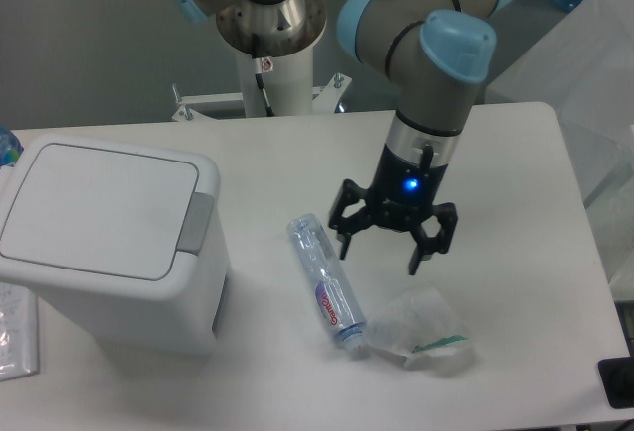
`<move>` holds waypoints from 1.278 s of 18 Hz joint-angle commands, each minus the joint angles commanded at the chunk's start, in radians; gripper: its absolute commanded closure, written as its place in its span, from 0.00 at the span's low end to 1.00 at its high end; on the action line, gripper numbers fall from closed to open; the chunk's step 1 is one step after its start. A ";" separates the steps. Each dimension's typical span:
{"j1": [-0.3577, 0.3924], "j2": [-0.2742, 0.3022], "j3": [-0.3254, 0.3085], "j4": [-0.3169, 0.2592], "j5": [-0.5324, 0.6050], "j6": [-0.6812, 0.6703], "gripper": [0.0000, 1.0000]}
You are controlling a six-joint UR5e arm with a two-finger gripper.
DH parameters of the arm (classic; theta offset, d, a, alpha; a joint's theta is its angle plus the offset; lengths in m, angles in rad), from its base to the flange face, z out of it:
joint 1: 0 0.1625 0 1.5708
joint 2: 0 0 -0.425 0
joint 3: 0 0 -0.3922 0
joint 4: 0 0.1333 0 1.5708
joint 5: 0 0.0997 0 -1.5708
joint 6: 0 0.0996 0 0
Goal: Open the trash can
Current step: 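Move the open gripper over the clear bottle toward the trash can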
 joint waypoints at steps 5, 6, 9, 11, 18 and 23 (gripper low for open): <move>0.003 0.000 0.002 0.000 -0.198 -0.066 0.00; 0.005 0.000 0.002 0.000 -0.213 -0.068 0.00; 0.011 0.002 0.003 0.000 -0.221 -0.068 0.00; 0.014 0.005 0.020 0.000 -0.233 -0.088 0.00; 0.002 0.043 0.072 0.000 -0.255 -0.131 0.00; 0.002 0.048 0.074 0.000 -0.256 -0.132 0.00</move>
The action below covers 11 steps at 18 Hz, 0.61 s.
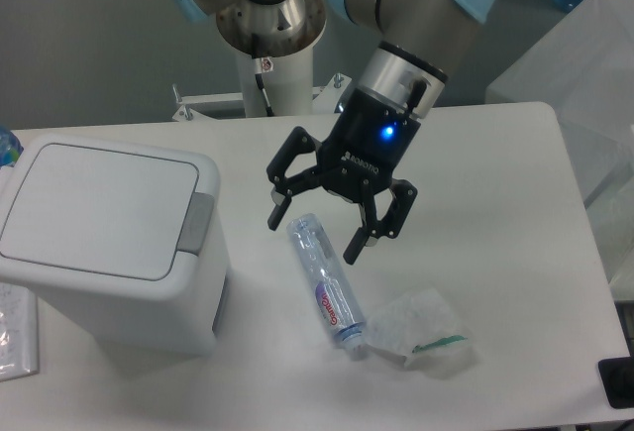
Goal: Open the trash can
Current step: 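Move the gripper to the trash can lid's front edge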
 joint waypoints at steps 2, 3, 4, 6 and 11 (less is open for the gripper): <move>0.000 0.003 0.003 0.000 -0.002 -0.005 0.00; 0.000 0.005 0.002 0.000 0.000 -0.012 0.00; -0.002 0.009 0.002 0.000 0.000 -0.021 0.00; -0.006 0.028 -0.006 0.000 0.002 -0.040 0.00; -0.011 0.032 -0.012 0.000 0.006 -0.077 0.00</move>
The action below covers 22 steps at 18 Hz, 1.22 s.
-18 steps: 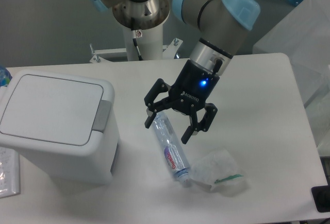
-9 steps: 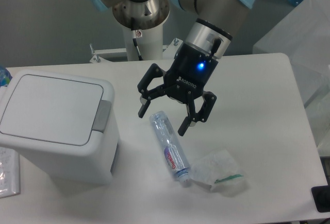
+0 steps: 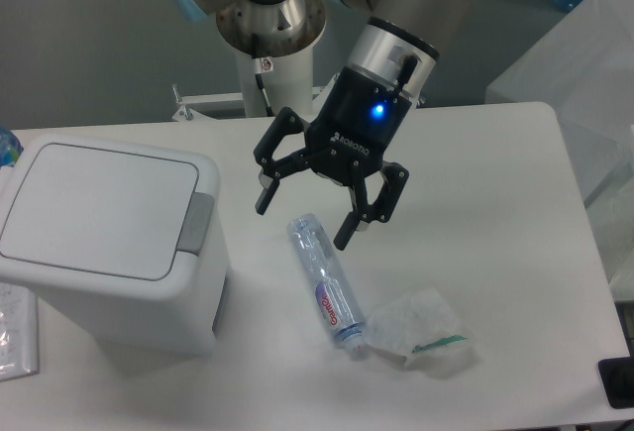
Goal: Open the trash can
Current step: 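Move the gripper to the trash can lid's front edge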
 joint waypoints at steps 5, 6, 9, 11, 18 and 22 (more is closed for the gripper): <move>-0.006 0.014 -0.018 0.000 0.000 -0.015 0.00; -0.018 0.020 -0.021 0.000 0.002 -0.015 0.00; -0.028 0.023 -0.044 0.000 0.002 -0.012 0.00; -0.035 0.023 -0.051 0.002 0.002 -0.011 0.00; -0.092 0.020 -0.055 0.002 0.002 -0.014 0.00; -0.104 0.021 -0.055 0.000 0.003 -0.012 0.00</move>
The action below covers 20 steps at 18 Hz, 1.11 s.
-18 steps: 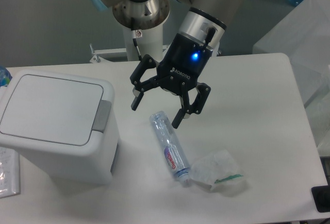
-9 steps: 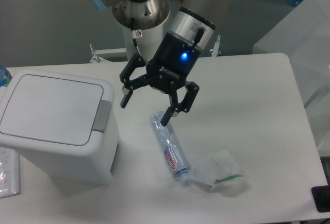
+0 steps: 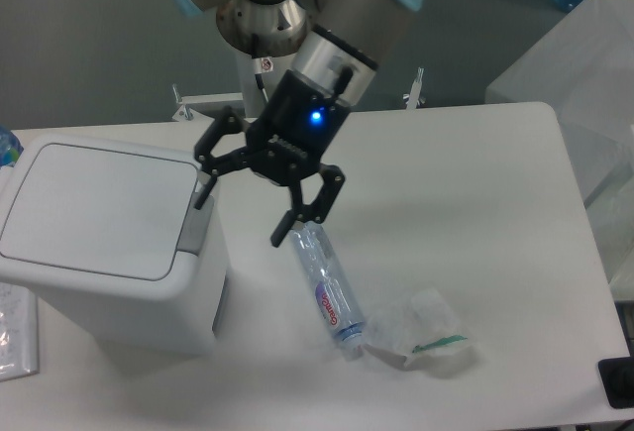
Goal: Open the trash can
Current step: 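Move the gripper to the trash can lid's front edge, then hook the gripper finger under the lid edge and hold position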
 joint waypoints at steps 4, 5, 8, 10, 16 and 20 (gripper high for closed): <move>0.000 0.005 0.003 0.000 0.000 -0.003 0.00; -0.002 0.011 0.002 0.000 0.000 -0.006 0.00; 0.000 0.018 -0.002 0.000 0.003 -0.029 0.00; -0.002 0.018 0.000 0.000 0.003 -0.031 0.00; -0.002 0.021 -0.003 -0.005 0.011 -0.031 0.00; -0.002 0.029 -0.005 -0.006 0.011 -0.031 0.00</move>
